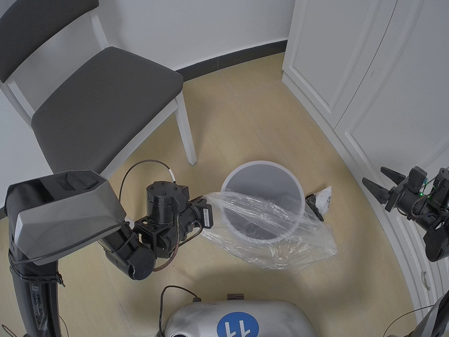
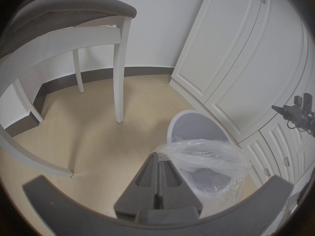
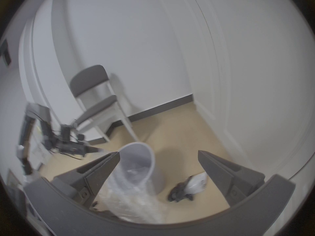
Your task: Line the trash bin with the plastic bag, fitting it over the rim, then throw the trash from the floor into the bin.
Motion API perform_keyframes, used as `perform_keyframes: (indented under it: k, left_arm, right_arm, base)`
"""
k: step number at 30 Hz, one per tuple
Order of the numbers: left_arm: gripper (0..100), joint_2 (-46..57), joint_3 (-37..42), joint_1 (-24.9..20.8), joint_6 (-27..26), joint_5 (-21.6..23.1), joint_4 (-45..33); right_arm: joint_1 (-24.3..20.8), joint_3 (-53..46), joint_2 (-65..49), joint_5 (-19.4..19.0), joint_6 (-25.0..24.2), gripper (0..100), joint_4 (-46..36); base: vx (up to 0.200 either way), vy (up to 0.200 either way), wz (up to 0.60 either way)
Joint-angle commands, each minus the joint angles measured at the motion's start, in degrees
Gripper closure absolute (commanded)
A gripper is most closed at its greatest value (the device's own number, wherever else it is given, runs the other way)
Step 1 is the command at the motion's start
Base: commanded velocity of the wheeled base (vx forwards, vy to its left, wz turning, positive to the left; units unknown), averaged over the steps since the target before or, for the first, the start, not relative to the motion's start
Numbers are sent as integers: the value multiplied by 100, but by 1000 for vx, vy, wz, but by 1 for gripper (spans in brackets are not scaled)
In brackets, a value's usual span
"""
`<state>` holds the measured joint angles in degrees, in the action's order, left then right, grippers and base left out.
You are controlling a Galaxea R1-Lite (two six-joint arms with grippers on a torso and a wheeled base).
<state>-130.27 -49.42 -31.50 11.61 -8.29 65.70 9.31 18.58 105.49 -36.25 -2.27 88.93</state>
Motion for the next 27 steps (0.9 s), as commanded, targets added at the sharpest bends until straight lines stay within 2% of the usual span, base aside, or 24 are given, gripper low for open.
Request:
perform_keyframes:
  k: [1, 2, 3, 5, 6, 7, 9, 10, 11, 14, 15, 20, 27]
  left_arm:
    - [100, 256, 468, -102, 0, -6, 409]
    - [100, 256, 477, -102, 0, -6, 418]
    - [100, 248, 530, -128, 0, -6, 497]
    - [100, 248, 530, -137, 0, -6, 506]
    - [100, 204, 565, -190, 0, -6, 585]
    - [100, 186, 548, -199, 0, -6, 594]
    - [100, 116, 512, -199, 0, -6, 611]
    - [100, 107, 504, -199, 0, -6, 611]
    - [100, 63, 477, -190, 0, -6, 620]
    - [100, 1, 442, -172, 0, -6, 620]
    - [0, -42, 424, -155, 8, -6, 620]
    - [0, -192, 504, -155, 0, -41, 822]
    - [0, -192, 635, -146, -36, -129, 936]
  right_arm:
    - [-1397, 849, 552, 2711, 710, 0, 107]
    - [-1441, 867, 561, 2782, 710, 0, 107]
    - [-1925, 1095, 649, 3423, 728, 0, 107]
    - [-1960, 1113, 658, 3458, 728, 0, 107]
    - [-2592, 1192, 666, 3819, 780, 0, 107]
    - [-2698, 1192, 658, 3836, 789, 0, 37]
    - [-3050, 1245, 534, 3898, 780, 0, -605]
    - [-3067, 1253, 526, 3898, 780, 0, -649]
    - [-3313, 1456, 473, 4012, 763, 0, -1290]
    - [-3551, 1746, 473, 4083, 710, 0, -1879]
    - [-3647, 1974, 517, 4091, 710, 0, -2266]
    - [-3893, 2282, 710, 4241, 701, 0, -3075]
    - [-4078, 2616, 1361, 4293, 798, 0, -3409]
  base:
    - [0, 0, 0]
    - [0, 0, 0]
    - [0, 0, 0]
    - [0, 0, 0]
    - [0, 0, 0]
    - [0, 0, 0]
    - [0, 0, 0]
    - [0, 0, 0]
    - [0, 0, 0]
    - [0, 0, 0]
    - [0, 0, 0]
    - [0, 0, 0]
    - [0, 0, 0]
